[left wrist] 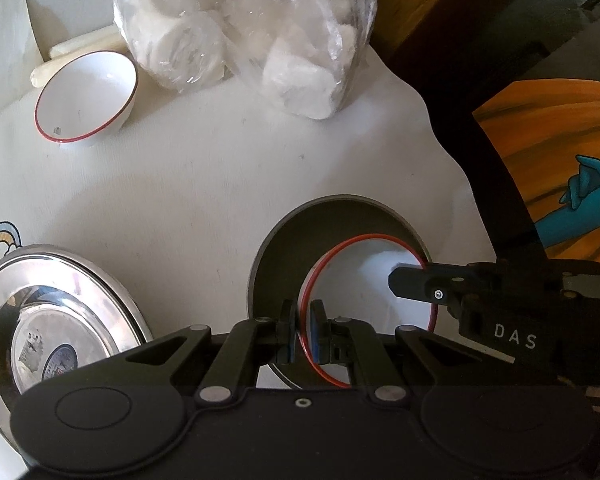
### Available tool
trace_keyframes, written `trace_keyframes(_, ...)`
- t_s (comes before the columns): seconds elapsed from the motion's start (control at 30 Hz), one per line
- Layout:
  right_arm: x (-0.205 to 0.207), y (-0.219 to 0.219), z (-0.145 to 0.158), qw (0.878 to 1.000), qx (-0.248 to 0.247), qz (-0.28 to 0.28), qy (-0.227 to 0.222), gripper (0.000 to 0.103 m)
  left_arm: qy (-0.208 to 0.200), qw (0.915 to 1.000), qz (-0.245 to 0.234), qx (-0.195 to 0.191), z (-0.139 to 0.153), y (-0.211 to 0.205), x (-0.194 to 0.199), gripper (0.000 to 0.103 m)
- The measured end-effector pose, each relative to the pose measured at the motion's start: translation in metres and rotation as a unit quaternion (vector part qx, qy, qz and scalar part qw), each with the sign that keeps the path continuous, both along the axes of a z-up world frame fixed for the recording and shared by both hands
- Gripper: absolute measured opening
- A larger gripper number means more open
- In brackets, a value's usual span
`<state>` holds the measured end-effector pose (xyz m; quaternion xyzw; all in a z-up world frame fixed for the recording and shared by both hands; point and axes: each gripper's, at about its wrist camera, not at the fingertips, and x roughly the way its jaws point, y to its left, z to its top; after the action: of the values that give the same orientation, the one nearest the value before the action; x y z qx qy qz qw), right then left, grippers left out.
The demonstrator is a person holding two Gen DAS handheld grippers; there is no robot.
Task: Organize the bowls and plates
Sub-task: 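Lift the white bowl and carry it over the steel bowl, then lower the white bowl into the steel bowl and open both grippers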
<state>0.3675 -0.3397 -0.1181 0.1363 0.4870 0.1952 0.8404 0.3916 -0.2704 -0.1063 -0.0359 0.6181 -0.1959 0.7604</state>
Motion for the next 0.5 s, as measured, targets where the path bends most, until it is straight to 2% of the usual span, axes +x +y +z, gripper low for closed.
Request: trace_keyframes(0.5, 0.0086, 0.0018, -0.0034, 1.000, -0.002, -0.001, 0.005, 0.011, 0.005, 0.9999, 0.013, 0.005, -0.0063, 0.0015, 0.0047, 0.007)
